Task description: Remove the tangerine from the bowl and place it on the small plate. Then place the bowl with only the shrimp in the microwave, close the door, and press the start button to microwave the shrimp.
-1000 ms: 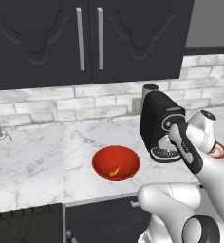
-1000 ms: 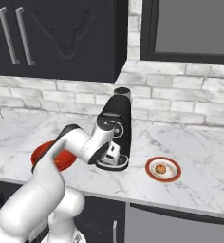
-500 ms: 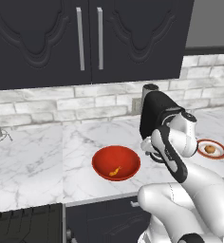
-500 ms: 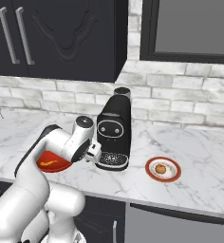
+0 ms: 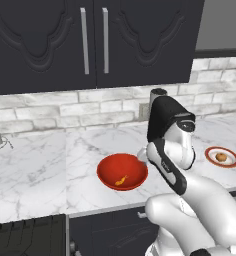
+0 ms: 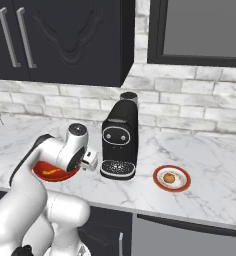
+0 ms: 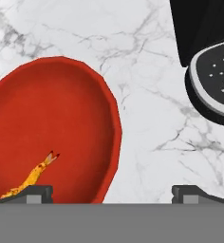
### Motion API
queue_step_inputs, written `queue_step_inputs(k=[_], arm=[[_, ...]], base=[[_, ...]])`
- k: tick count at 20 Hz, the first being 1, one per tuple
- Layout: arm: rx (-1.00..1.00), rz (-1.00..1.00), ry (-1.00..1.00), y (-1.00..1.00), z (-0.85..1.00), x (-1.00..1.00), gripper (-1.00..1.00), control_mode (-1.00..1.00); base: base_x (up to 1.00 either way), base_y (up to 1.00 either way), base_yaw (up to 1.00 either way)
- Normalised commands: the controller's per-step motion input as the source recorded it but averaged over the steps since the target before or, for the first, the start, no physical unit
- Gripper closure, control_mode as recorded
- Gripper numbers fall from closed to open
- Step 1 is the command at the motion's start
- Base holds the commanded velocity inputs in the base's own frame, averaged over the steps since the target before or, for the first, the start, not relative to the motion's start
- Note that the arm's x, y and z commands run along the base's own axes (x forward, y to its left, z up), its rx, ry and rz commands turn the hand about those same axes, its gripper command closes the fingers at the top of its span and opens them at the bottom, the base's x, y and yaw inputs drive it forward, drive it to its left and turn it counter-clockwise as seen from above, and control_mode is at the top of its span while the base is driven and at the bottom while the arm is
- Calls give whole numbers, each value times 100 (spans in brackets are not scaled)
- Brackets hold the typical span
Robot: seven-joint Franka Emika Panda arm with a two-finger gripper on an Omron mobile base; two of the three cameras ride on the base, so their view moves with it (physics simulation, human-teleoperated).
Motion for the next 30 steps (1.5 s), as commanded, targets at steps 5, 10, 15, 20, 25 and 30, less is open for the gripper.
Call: queue_step_inputs(k=[5,10,15,20,25,30], arm=[[4,0,1,10,-28,19,-100,-100],[4,0,0,0,-43,4,-100,-100],[2,3,0,2,-46,2,-100,-100],[0,3,0,28,-42,1,-100,-100],[0,3,0,34,-37,0,100,-100],[0,3,0,21,-36,0,100,-100]], base=[[0,0,0],[0,0,0],[0,0,0],[0,0,0],[0,0,0],[0,0,0]])
